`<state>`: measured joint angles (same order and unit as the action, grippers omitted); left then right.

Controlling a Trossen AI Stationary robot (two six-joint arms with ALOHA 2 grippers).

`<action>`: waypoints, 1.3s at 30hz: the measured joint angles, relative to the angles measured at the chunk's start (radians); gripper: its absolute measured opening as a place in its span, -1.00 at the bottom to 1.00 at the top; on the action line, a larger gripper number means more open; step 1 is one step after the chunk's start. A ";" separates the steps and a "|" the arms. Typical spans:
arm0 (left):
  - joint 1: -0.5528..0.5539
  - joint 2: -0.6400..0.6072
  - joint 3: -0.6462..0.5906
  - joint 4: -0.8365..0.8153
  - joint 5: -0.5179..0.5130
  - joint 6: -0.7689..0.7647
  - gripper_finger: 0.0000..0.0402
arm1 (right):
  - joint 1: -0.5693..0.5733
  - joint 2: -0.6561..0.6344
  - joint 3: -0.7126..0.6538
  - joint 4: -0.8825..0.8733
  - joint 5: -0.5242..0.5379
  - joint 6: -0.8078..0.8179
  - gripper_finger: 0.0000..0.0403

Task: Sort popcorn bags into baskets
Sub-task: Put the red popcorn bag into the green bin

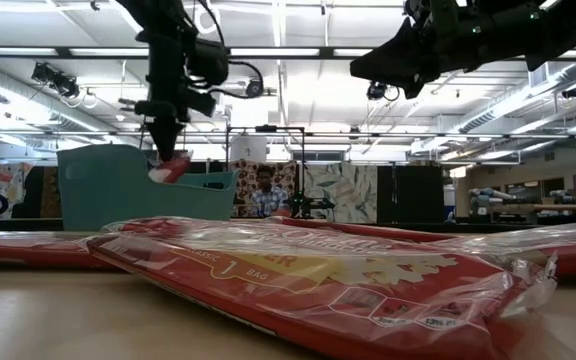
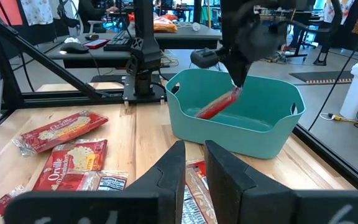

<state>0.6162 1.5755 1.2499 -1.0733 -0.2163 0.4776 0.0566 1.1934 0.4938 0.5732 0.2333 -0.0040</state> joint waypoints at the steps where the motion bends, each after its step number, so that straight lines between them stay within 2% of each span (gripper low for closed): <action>1: 0.000 0.012 0.000 0.005 0.001 0.007 -0.97 | 0.000 0.000 0.000 0.000 0.000 0.000 -0.67; 7: 0.000 0.069 0.000 0.004 -0.001 0.017 -0.97 | 0.000 0.000 0.000 -0.001 0.000 0.000 -0.67; 10: -0.002 0.075 0.000 0.005 -0.002 0.017 -0.90 | 0.000 0.000 0.000 -0.004 0.000 0.000 -0.67; 12: -0.011 0.075 0.000 0.007 -0.031 0.016 -0.78 | 0.000 0.000 0.000 -0.004 0.000 0.000 -0.67; 17: -0.044 0.061 0.002 0.010 -0.226 0.007 -0.40 | 0.000 0.000 0.000 -0.004 0.000 0.000 -0.67; 19: -0.055 0.055 0.020 0.004 -0.255 0.007 -0.26 | 0.000 0.000 0.000 -0.004 0.000 0.000 -0.67; 21: -0.070 0.043 0.049 0.003 -0.228 0.004 -0.17 | 0.000 0.000 0.000 -0.004 0.000 0.000 -0.67; 22: -0.079 0.038 0.064 0.007 -0.183 0.000 -0.14 | 0.000 0.000 0.000 -0.004 0.000 0.000 -0.67; 26: -0.135 0.030 0.089 0.070 0.105 -0.028 -0.13 | 0.000 0.000 0.000 -0.003 0.000 -0.008 -0.67; 28: -0.169 0.030 0.087 0.123 0.193 -0.083 -0.14 | 0.000 0.000 0.000 -0.003 0.000 -0.013 -0.67; 35: -0.290 0.083 0.005 0.315 0.193 -0.185 -0.19 | 0.003 0.000 0.000 -0.007 0.000 -0.009 -0.67; 39: -0.332 0.145 -0.003 0.357 0.193 -0.266 -0.19 | 0.003 0.000 0.000 -0.004 0.001 -0.008 -0.67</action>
<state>0.2842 1.7209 1.2469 -0.7165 -0.0237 0.2114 0.0593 1.1936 0.4938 0.5692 0.2340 -0.0120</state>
